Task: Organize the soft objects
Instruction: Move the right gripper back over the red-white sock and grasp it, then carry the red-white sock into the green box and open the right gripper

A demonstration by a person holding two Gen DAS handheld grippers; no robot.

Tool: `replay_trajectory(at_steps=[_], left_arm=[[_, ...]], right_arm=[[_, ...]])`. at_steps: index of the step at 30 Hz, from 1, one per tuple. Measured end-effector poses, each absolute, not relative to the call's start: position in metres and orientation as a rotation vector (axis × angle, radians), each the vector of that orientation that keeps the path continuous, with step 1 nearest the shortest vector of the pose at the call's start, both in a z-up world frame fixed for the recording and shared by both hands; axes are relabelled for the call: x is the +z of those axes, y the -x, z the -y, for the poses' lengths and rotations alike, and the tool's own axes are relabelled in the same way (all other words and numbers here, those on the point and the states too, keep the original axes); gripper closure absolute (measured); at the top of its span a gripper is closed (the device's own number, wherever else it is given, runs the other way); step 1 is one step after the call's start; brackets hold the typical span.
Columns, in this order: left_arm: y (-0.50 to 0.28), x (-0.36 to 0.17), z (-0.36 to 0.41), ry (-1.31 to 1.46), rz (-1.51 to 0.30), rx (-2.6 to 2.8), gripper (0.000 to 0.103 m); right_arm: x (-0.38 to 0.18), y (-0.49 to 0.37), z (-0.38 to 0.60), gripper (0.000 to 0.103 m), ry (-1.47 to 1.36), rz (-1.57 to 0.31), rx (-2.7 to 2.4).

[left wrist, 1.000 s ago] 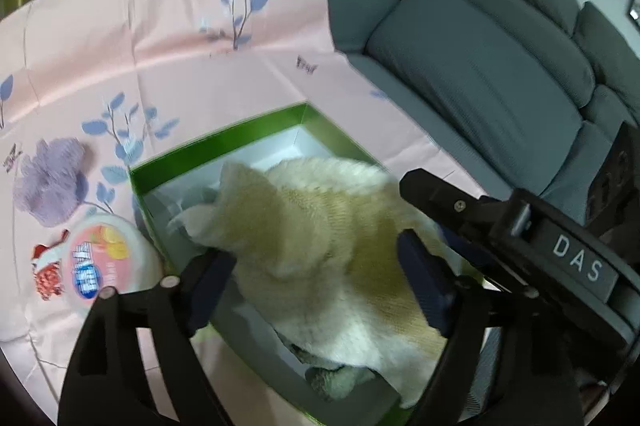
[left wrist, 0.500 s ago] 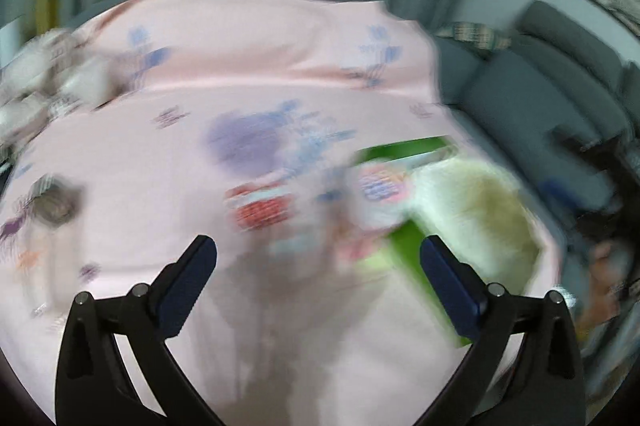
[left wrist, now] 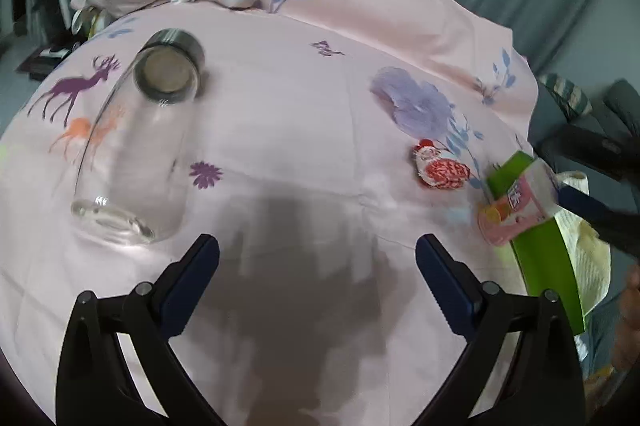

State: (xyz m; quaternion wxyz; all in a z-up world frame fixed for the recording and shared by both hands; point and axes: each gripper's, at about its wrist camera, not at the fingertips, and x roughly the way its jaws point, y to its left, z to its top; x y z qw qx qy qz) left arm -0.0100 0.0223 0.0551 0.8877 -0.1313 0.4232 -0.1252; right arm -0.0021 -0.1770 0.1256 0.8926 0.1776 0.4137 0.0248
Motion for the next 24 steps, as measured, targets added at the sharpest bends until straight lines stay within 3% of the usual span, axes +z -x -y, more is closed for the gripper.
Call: replay_trajectory(at_steps=[4,12,16,18,19,24], left_arm=[[0.006,0.056,-0.027,0.229,-0.877,-0.206,0.005],[0.008,0.062,-0.048,0.296,-0.866,-0.204,0.005],[0.008,0.063,-0.049,0.305,-0.871,-0.217,0.005],[0.008,0.064,-0.049,0.305,-0.87,-0.218,0.005],[0.008,0.063,-0.049,0.305,-0.87,-0.218,0.005],[0.009,0.064,-0.051,0.304,-0.87,-0.21,0.005]], right_arm=[[0.097,-0.04,0.153,0.02,-0.245,-0.98,-0.054],[0.065,-0.083,0.132,0.021,-0.095,-1.043,-0.18],[0.045,-0.102,0.13,0.034,-0.028,-1.095,-0.223],[0.041,-0.104,0.131,0.046,0.008,-1.086,-0.267],[0.038,-0.105,0.132,0.059,0.035,-1.081,-0.292],[0.042,-0.095,0.132,0.07,0.032,-1.054,-0.242]])
